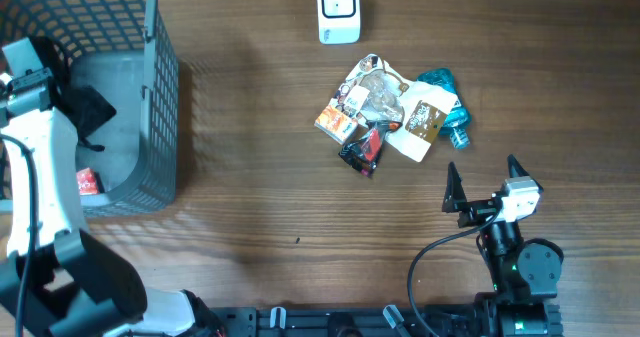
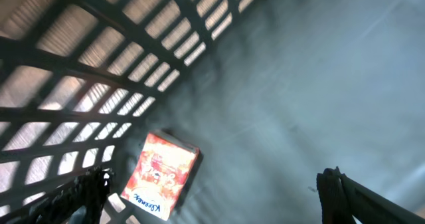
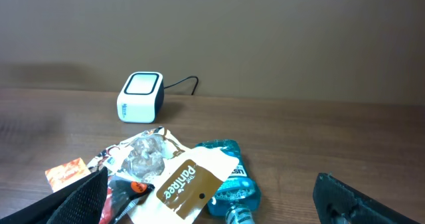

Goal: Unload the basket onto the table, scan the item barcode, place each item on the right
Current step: 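Reach the left gripper back into the basket toward the red Kleenex pack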

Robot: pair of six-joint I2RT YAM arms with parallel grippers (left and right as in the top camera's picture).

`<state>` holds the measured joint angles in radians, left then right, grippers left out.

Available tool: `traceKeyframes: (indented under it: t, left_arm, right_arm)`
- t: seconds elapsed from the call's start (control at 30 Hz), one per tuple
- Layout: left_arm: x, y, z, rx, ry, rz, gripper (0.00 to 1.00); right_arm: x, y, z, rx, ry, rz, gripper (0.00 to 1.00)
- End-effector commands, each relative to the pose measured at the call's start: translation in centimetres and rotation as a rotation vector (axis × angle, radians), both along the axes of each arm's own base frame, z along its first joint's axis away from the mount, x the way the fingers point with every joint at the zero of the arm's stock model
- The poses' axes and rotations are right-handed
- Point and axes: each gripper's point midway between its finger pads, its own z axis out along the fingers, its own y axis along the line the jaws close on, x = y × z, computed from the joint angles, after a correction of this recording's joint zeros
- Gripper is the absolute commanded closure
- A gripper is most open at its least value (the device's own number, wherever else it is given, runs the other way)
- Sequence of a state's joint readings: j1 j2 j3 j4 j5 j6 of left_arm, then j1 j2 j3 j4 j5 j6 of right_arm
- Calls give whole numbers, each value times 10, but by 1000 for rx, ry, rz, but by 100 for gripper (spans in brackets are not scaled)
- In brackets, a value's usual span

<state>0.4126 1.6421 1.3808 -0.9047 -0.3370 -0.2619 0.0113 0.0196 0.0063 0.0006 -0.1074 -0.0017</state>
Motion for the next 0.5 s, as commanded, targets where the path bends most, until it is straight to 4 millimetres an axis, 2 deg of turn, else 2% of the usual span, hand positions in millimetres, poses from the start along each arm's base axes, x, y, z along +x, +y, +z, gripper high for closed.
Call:
traceKeyframes:
  t: [0.0,0.13,0.23,0.3,0.47]
  left_arm:
    - [-2,-2,-37,-49,105,-22,0]
    - [-7,2,-53,-64,181,-67,1]
    - [-23,13,-63,-88,217,-32,1]
    - [-33,18,-68,-108,227,-6,6]
    - [-40,12,-91,-209,190,3,8]
  right_arm:
    - [0,-2,2,4,-8,-7,0]
    - [0,-2,2,5,-8,-7,0]
    - [0,-2,2,4,-8,-7,0]
    - [0,-2,2,5,-8,-7,0]
    - [0,-2,2,4,-8,-7,0]
